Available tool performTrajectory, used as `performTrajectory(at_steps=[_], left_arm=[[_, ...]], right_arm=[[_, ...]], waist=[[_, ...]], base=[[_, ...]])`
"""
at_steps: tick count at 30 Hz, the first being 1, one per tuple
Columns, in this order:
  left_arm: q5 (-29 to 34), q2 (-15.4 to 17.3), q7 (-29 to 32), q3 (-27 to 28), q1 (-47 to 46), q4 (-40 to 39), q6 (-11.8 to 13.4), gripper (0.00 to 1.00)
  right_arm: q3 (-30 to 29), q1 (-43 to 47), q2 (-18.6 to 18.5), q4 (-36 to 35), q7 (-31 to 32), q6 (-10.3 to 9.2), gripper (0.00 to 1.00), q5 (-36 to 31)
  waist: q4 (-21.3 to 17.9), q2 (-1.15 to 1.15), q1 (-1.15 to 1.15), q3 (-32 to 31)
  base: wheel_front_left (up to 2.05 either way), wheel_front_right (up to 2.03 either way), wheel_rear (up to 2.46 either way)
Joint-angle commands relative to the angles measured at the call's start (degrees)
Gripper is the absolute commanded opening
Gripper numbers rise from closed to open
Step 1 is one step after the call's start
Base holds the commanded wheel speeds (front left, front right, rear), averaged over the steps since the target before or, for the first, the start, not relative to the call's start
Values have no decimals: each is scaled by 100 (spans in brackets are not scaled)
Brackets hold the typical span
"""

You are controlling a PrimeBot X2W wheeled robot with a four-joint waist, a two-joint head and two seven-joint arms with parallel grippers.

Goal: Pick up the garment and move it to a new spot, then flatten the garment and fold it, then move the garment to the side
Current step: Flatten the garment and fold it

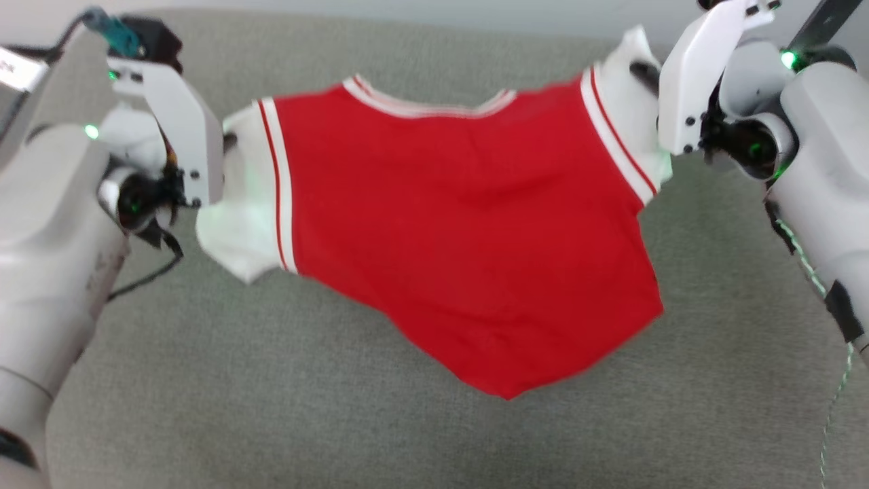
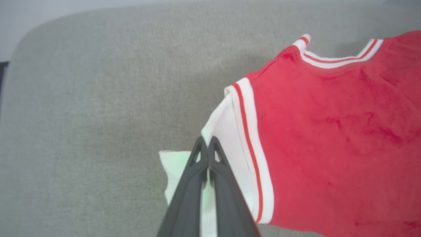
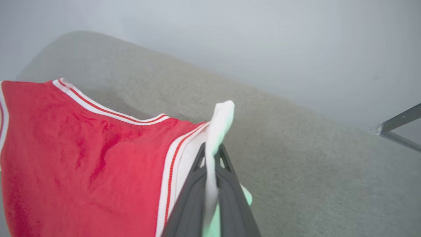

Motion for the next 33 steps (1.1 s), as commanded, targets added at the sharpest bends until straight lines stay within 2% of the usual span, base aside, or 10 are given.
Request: performTrajectory(at_steps=[1,7,14,20,28,33], left_arm=[[26,-3,-80,-5,-143,55,-10,0],[240,-116,-471,-95,-640,284,-10,0],[558,-274,-989,-176,-1308,651,1,0],[726,-271,-1508,-82,-1957,907,80,0],[792,-264,-1652,-87,-2317,1194,69,0],[817,-254,-1733,-79,-2512,1315,65,0]], right_arm=[[28,-124,-72,-17,-201,-5,0,28],[268,-385,-165,-4,-1014,-4,0,-72],[349,-906,-111,384,-2105,-5,0,-284],[280,-1475,-125,865,-3011,-5,0,-519],[240,-1692,-60,1302,-2896,-5,0,-371],[273,-1887,-162,1367,-3043,-6,0,-341]], waist=[[-193,0,0,-353],[-442,0,0,-917],[-757,0,0,-1475],[-968,0,0,-1628],[-1128,0,0,-1558],[-1237,0,0,-1064]], base=[[0,0,0],[0,0,0],[0,0,0],[0,0,0],[0,0,0],[0,0,0]])
